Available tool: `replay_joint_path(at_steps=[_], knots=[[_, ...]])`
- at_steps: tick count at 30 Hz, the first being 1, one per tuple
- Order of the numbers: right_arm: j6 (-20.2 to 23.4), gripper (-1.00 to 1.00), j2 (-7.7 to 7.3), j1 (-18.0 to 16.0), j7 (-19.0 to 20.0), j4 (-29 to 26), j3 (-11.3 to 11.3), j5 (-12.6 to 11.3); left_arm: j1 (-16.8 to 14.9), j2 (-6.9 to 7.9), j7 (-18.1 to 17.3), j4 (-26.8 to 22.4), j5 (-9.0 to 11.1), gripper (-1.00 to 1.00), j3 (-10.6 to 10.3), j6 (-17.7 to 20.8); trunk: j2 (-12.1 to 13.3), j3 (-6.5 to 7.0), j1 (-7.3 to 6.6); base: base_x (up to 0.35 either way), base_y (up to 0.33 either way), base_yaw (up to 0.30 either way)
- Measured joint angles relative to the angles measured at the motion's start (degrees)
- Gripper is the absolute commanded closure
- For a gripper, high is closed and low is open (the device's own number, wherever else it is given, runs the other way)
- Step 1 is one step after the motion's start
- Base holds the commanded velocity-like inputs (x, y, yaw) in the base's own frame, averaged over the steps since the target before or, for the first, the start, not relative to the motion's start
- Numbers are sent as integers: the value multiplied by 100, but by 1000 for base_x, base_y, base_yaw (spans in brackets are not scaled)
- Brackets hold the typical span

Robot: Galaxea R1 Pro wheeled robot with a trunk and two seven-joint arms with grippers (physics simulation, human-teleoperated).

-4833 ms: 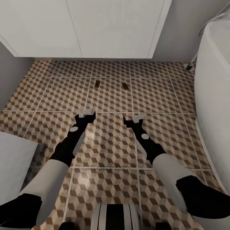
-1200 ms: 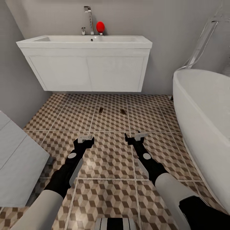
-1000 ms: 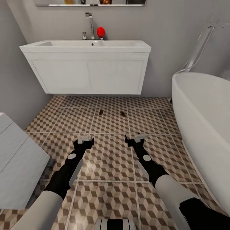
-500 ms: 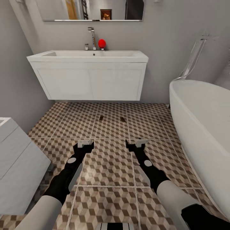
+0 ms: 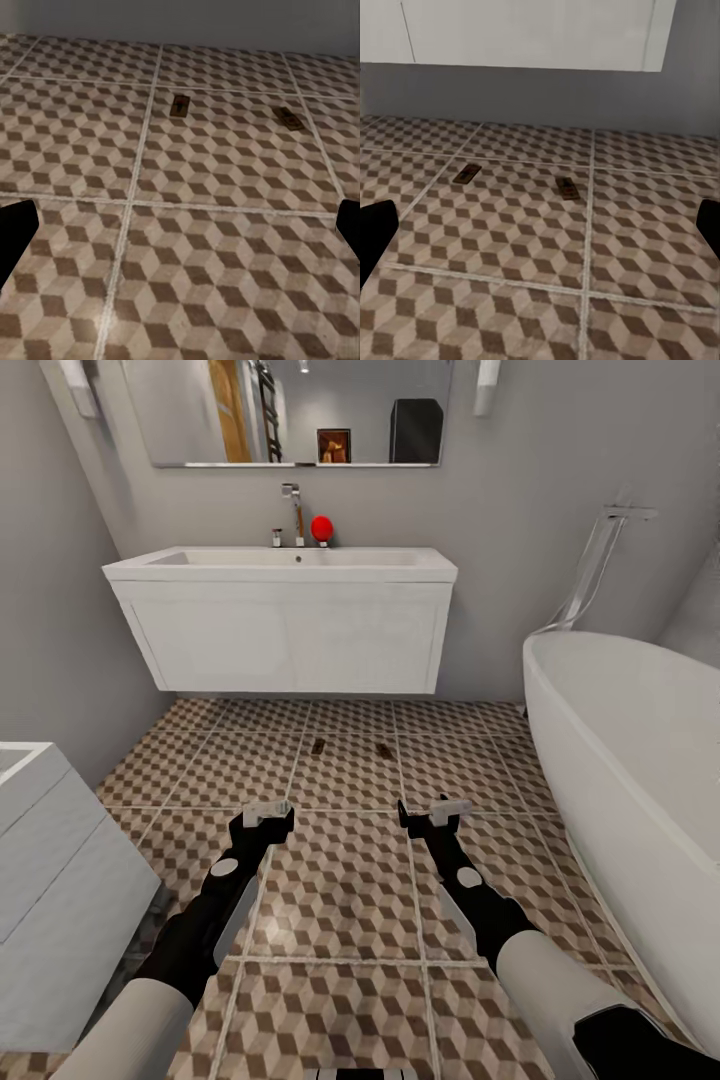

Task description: Take the four mousetraps from the cabinet in the bathroom and place them on the bathroom floor. Make sure all four end up on the same floor surface, and ensure that at least two of them are either under or directly next to the same bathroom sink.

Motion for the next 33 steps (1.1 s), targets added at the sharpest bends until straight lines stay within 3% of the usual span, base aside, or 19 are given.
replay_joint_path(at_steps=[19,33], knots=[[-10,-100,-2,12,-1,15,6,-3,11,17,0,31,0,-100,0,1,26,421,-49,0,0,0],[-18,-100,-5,223,6,27,1,-3,23,17,-2,198,0,-100,1,-10,44,732,-85,0,0,0]])
